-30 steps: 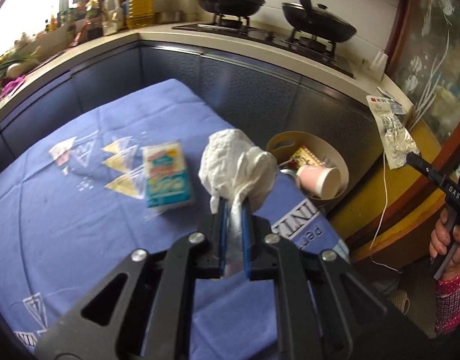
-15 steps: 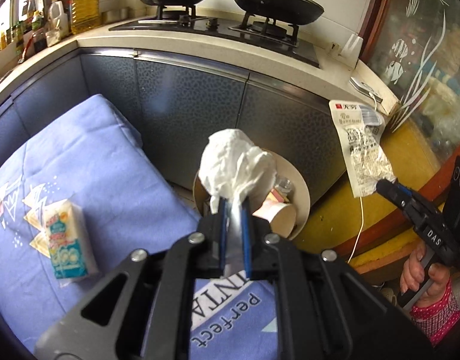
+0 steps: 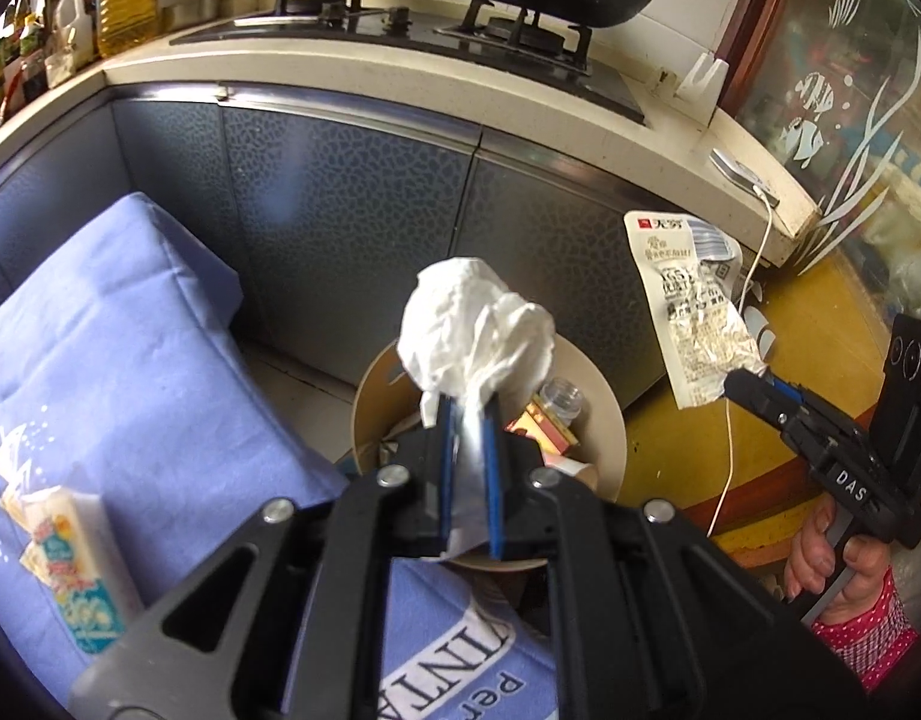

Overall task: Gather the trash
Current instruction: 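Open both tools to drop the tissue and wrapper into the bin, then move both open tools back toward the tissue pack on the table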

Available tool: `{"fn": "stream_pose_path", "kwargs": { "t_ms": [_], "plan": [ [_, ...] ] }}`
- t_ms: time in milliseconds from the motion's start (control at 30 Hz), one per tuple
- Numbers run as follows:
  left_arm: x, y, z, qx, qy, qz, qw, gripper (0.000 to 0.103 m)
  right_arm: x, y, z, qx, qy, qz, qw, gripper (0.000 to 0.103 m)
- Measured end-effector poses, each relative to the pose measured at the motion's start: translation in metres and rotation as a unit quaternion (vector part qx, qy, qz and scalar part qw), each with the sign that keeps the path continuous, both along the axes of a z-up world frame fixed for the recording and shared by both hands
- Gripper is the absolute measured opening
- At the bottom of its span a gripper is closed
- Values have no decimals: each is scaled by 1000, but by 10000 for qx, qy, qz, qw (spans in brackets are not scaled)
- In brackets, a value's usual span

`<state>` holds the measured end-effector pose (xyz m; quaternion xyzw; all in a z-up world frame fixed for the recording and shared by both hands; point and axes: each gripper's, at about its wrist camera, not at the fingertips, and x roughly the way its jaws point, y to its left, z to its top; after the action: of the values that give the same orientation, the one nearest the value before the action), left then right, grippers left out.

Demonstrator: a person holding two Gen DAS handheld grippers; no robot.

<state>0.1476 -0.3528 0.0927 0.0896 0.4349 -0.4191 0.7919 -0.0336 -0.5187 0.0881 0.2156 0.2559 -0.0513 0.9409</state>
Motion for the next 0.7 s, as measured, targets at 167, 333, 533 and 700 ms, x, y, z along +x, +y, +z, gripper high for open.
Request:
{"fn": "stream_pose_path", "kwargs": {
  "t_ms": [167,333,533,700],
  "plan": [
    [12,-17,-16,68,157,-138,9998,8,24,5,-7,-70,307,317,9990,16],
    [19,-33,-39,269,324,-222,9989,12,47,9,-28,144,807,620,9947,17],
    [22,-46,-72,660,572,-191,9960,57,61,-1,-61,964,1374,738,9831,36],
    [29,-32,-61,550,436,-10,9975,57,44,-9,-51,1048,998,436,9885,48]
  ]
}}
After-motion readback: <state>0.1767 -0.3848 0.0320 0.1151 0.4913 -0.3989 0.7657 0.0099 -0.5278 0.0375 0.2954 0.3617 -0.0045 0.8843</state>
